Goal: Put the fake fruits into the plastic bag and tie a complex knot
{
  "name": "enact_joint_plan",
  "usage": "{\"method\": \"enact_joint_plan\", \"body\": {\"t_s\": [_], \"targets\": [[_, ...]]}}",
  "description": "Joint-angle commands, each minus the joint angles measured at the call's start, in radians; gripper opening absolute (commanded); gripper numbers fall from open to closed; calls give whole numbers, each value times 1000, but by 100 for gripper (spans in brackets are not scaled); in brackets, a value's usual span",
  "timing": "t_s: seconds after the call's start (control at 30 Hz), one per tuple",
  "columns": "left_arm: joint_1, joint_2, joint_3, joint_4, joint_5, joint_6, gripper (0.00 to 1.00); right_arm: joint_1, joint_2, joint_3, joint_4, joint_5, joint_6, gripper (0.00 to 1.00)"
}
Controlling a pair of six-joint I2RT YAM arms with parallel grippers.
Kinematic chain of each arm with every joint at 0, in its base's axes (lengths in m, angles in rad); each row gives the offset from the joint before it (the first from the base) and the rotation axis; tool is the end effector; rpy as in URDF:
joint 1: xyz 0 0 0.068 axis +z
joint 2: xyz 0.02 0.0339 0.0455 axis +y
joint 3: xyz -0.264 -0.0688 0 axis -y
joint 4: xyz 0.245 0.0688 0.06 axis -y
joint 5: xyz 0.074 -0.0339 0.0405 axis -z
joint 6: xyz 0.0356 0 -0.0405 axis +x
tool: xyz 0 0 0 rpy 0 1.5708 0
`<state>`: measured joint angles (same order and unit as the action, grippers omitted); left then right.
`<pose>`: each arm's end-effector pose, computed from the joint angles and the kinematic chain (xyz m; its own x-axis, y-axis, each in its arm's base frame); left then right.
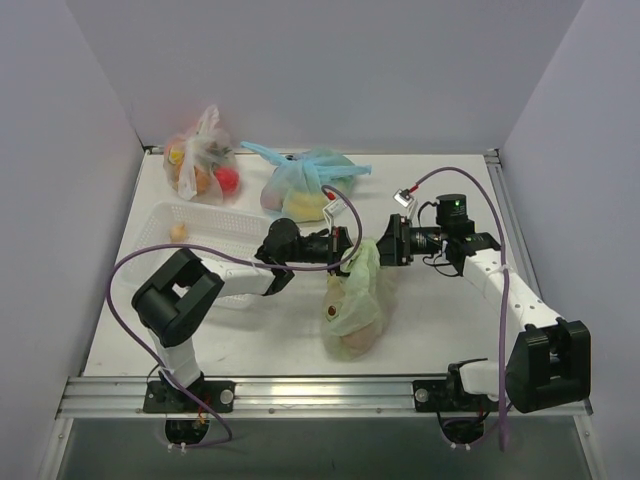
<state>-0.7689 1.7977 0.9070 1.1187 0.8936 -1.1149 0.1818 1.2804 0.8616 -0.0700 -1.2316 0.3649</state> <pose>0.2494 -0.2799 0.2397 -0.8096 0.0004 -0.5870 0.5779 -0.1753 -0.7971 0.2579 0.0816 0.2813 -0.7451 -0.0163 -0.6667 -0.6563 0.1954 0.7287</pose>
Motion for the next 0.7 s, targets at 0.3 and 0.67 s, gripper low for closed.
{"method": "enact_joint_plan", "body": {"t_s": [0.3, 0.67], "targets": [[-49, 37, 125, 182, 16, -42, 0, 61, -30, -38, 210, 103, 151, 72], [-56, 46, 153, 141, -117, -91, 0, 87, -50, -75, 201, 115, 150, 84]]}}
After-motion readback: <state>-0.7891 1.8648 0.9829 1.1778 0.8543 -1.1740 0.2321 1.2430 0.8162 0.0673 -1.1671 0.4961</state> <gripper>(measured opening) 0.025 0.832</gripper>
